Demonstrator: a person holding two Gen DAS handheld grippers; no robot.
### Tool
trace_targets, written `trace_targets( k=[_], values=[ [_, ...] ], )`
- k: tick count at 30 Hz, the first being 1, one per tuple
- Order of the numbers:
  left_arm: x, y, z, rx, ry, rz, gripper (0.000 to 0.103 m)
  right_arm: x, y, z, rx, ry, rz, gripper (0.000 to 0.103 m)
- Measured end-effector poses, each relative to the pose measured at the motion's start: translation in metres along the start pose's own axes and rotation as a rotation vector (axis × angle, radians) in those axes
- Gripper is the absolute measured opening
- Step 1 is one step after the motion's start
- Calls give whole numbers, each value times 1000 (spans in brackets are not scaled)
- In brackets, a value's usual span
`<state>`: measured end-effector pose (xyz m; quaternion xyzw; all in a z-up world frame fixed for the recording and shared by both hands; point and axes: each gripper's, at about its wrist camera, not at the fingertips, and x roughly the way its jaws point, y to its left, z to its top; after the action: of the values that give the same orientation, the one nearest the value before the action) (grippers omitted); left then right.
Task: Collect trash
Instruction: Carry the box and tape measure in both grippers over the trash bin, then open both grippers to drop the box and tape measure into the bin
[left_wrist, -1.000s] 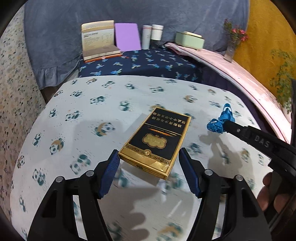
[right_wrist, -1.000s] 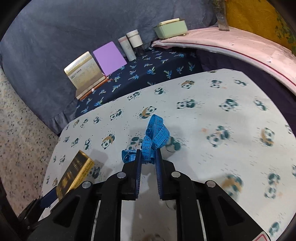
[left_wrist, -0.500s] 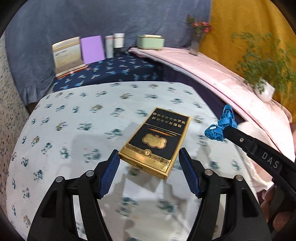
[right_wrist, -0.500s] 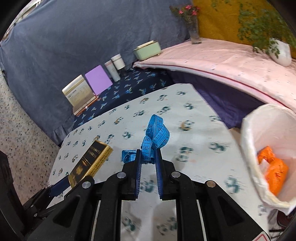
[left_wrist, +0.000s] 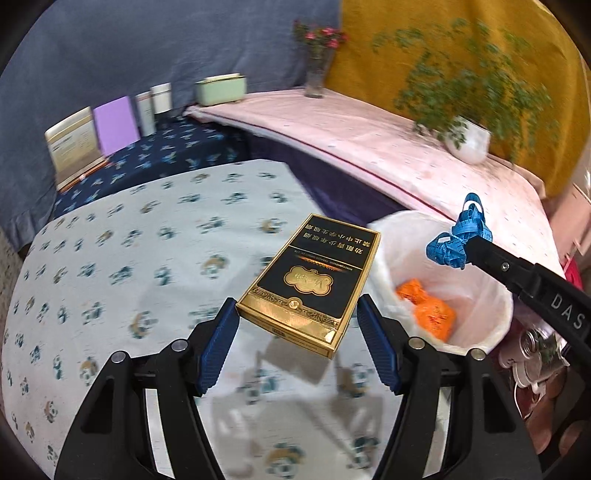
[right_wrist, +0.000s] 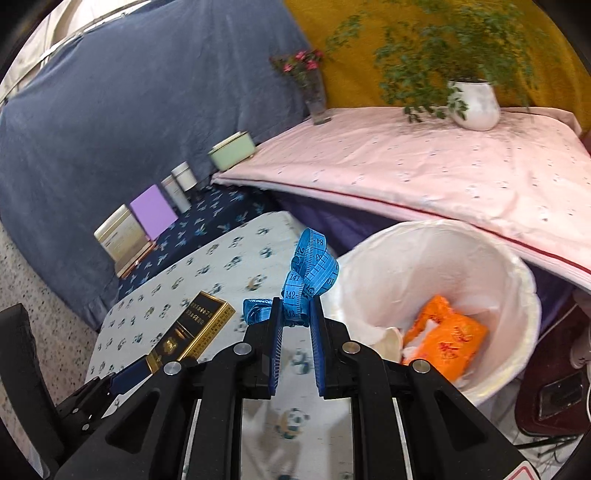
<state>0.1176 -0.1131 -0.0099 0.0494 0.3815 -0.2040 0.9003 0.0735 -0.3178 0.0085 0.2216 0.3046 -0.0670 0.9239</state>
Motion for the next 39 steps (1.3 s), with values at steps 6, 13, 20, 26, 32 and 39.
trace_targets(
  k=[6, 13, 20, 26, 32, 39],
  values=[
    [8, -39, 5, 50, 3, -37, 63, -16, -42, 3, 48, -20, -43, 14],
    [22, -73, 9, 95, 18, -63, 63, -26, -75, 3, 84, -32, -70, 14],
    [36, -95, 13, 123, 27, -83, 63, -28, -94, 4, 99, -40, -94, 14],
    [48, -109, 15, 148, 33, -95, 63, -25, -107, 2, 115, -36, -110, 14],
    [60, -112, 17, 145, 39, -94, 63, -18, -116, 0, 130, -25, -118, 14],
    [67, -99, 18, 108, 45, -79, 68, -11, -121, 1, 134, -18, -120, 14]
  ],
)
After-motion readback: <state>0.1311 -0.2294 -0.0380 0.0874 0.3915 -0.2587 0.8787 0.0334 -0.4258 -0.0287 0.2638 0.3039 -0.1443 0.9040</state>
